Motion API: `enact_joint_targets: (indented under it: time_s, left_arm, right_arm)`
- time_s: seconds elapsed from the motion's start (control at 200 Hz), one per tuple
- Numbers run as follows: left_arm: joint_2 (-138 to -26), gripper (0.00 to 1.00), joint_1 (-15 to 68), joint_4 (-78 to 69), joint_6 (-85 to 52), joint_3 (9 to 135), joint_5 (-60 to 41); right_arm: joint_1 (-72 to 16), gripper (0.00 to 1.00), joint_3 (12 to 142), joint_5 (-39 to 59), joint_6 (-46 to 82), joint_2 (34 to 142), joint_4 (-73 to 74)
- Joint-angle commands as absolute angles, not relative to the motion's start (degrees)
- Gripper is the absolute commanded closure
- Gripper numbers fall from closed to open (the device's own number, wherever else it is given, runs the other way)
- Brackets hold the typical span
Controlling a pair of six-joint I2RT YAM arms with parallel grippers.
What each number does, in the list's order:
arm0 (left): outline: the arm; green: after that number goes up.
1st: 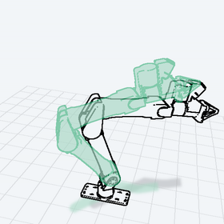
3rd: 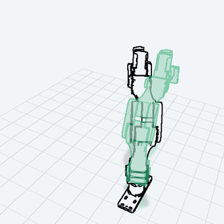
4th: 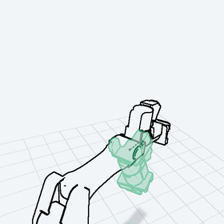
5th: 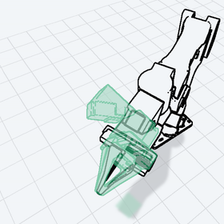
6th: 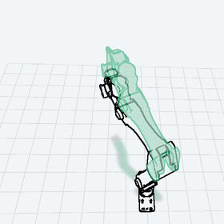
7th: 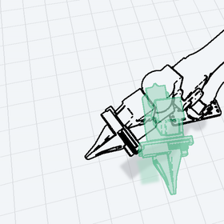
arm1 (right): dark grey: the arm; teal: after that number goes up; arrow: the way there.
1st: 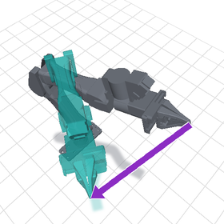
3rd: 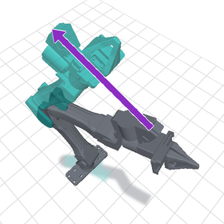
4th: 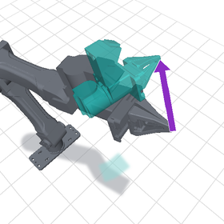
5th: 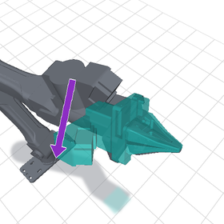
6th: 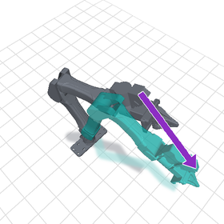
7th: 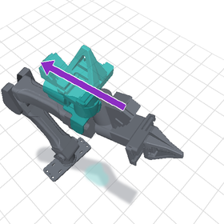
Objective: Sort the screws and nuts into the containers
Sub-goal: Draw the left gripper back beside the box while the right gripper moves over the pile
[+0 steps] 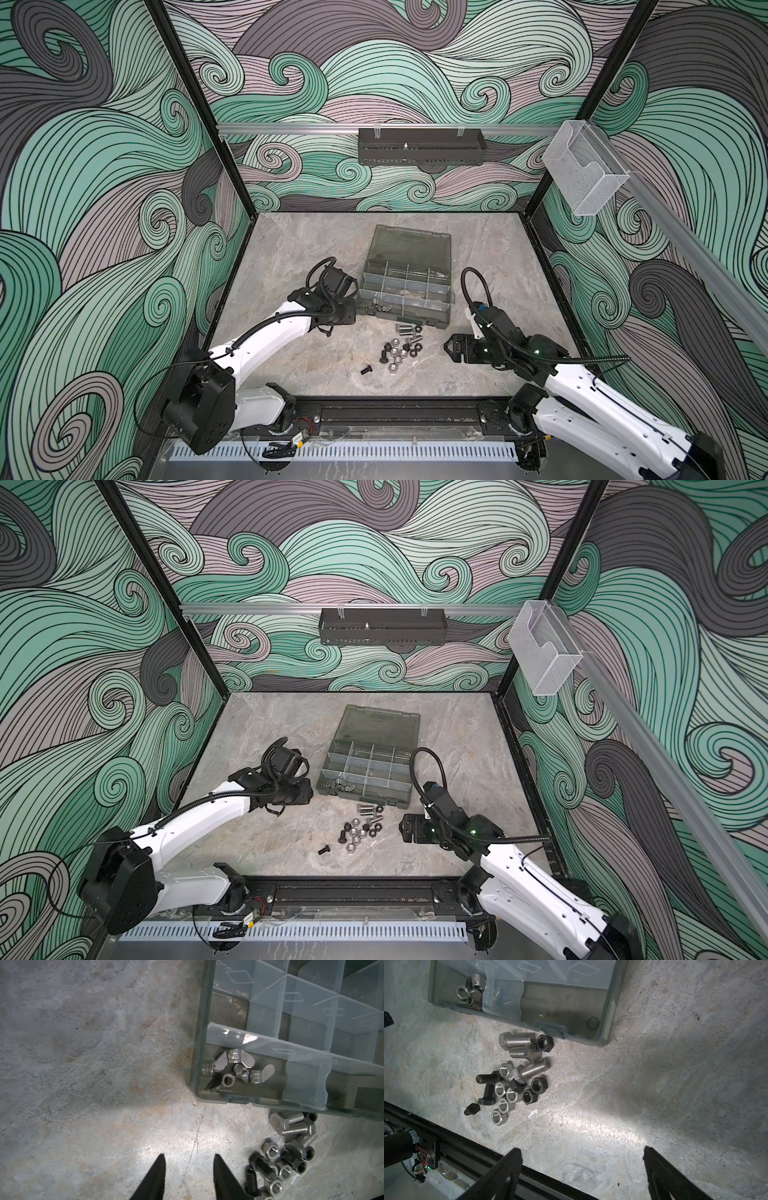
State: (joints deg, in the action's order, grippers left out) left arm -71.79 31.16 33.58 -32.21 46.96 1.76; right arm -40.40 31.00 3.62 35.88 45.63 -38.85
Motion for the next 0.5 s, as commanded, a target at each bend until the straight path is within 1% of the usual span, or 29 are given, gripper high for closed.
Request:
enact_joint_targets:
  time_s: [0.0,0.33,0.49]
  left_arm:
    - [-69.5,0.58,30.3,35.9,-33.4,46.4,3.2]
    - [-66.2,0.58,29.6,36.7,-33.9,44.0,3.4]
    - [-65.5,0.58,29.6,37.0,-34.3,43.1,3.2]
  right_arm:
    - [-42.6,0.11,33.4,0.5,34.9,47.6,-37.9]
    - [-48.7,0.18,37.4,-2.7,33.9,54.9,-35.9]
    - [-51.0,0.23,39.3,-3.3,33.2,59.3,-34.7]
